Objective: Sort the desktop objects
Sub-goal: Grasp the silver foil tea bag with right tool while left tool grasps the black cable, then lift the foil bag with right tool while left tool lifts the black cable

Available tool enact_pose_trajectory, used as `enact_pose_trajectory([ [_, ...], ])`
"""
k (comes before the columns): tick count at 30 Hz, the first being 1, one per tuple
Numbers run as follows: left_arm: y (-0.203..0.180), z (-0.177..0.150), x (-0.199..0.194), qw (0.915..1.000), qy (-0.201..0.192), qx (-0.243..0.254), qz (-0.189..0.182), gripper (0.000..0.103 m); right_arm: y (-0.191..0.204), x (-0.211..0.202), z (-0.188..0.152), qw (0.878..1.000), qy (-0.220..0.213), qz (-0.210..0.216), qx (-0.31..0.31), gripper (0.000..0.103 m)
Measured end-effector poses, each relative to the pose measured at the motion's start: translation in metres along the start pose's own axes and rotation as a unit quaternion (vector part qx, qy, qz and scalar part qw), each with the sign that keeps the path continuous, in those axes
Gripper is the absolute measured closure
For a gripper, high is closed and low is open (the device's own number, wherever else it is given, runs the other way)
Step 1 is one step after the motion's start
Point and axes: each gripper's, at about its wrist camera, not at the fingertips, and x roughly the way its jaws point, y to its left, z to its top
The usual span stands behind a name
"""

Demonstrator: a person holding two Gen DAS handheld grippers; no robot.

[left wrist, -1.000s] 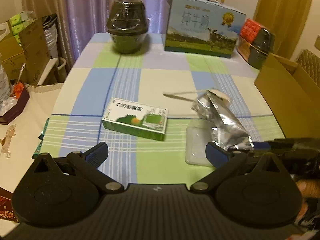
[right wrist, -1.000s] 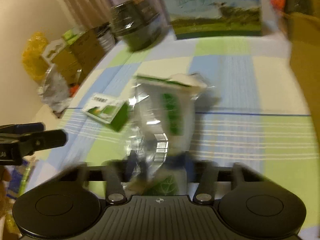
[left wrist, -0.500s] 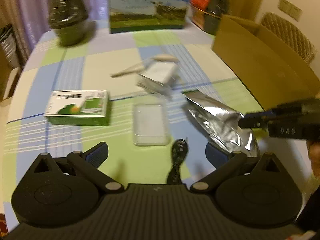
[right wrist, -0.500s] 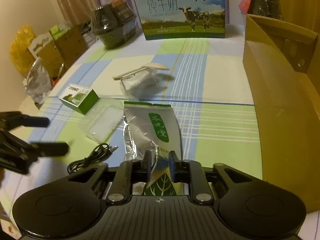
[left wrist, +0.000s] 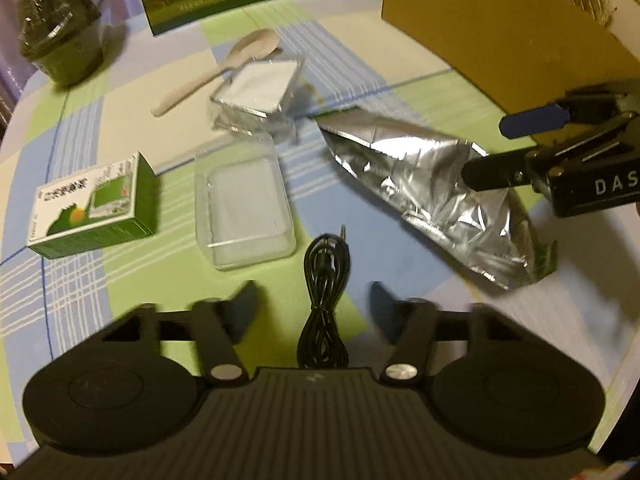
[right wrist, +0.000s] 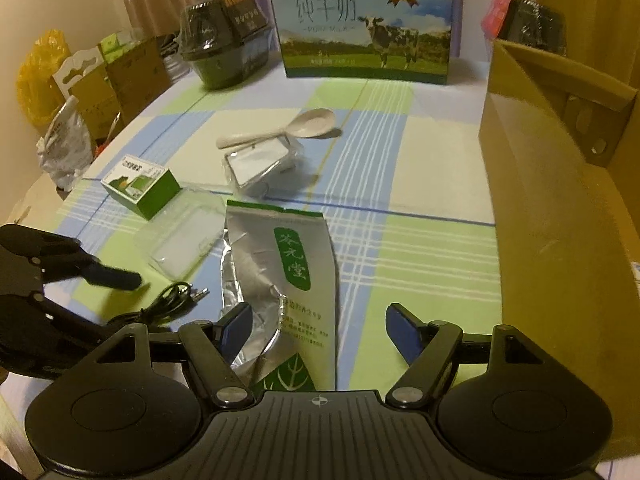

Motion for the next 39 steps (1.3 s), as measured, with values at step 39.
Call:
enact_pose_trajectory([
  [39, 0.013, -0.003, -0.005, 0.9997, 0.01, -0.023, -0.002, 0.086, 0.025, 0.043, 0.007, 0.998, 0.055, -0.011, -0.023, 0.053],
])
